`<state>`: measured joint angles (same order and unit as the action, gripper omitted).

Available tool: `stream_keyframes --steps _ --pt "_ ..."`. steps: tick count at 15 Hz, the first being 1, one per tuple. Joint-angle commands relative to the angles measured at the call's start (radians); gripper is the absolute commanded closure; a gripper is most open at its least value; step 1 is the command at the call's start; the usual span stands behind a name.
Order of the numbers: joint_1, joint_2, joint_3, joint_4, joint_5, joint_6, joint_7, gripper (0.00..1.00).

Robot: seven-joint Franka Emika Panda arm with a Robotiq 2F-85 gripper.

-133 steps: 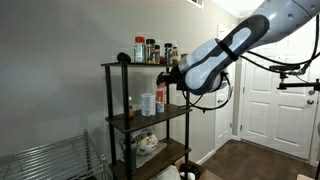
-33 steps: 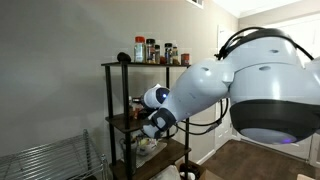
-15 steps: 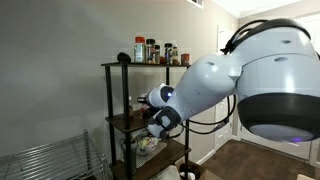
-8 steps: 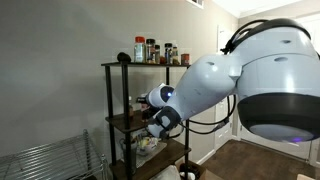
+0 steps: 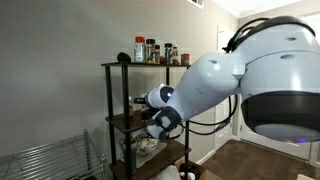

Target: Move the spice bottle on the far left and place it on the second shelf from the top

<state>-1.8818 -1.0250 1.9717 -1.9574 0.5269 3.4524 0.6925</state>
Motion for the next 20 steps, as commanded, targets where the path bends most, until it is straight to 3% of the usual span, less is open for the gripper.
stream_keyframes --steps 1,10,20 --pt "0.076 0.096 -0.007 -0.093 -0.013 0.000 -0.007 0.00" --pt "0.272 0.180 -0.117 -0.277 -0.005 -0.001 -0.008 0.00" --pt "0.468 0.331 -0.178 -0.424 -0.015 0.001 0.004 0.00"
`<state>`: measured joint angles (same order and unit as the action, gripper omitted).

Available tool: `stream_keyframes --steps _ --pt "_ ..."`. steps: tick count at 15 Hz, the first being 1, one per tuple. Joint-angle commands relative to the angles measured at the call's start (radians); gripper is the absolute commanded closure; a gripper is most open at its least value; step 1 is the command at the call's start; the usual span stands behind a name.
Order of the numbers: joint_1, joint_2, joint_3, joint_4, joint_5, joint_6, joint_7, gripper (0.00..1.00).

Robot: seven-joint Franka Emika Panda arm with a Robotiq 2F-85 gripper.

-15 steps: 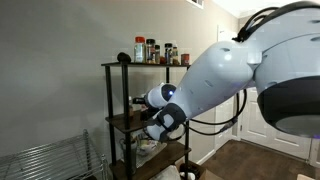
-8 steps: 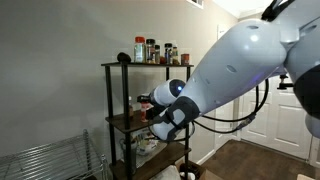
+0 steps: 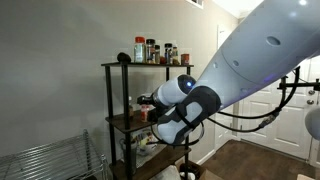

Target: Move the spice bottle on the far left and place it on the second shelf from the top

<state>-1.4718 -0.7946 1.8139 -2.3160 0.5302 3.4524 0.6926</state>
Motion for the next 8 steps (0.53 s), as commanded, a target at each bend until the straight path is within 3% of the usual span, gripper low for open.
stream_keyframes --steps 1,5,6,8 --pt "0.066 0.114 -0.021 -0.076 -0.020 0.001 0.006 0.00" --pt "0.086 0.172 -0.031 -0.106 -0.026 0.001 0.007 0.00" --pt "0.065 0.087 -0.018 -0.071 -0.014 -0.004 0.016 0.00" --pt "0.068 0.110 -0.021 -0.079 -0.015 -0.004 0.016 0.00"
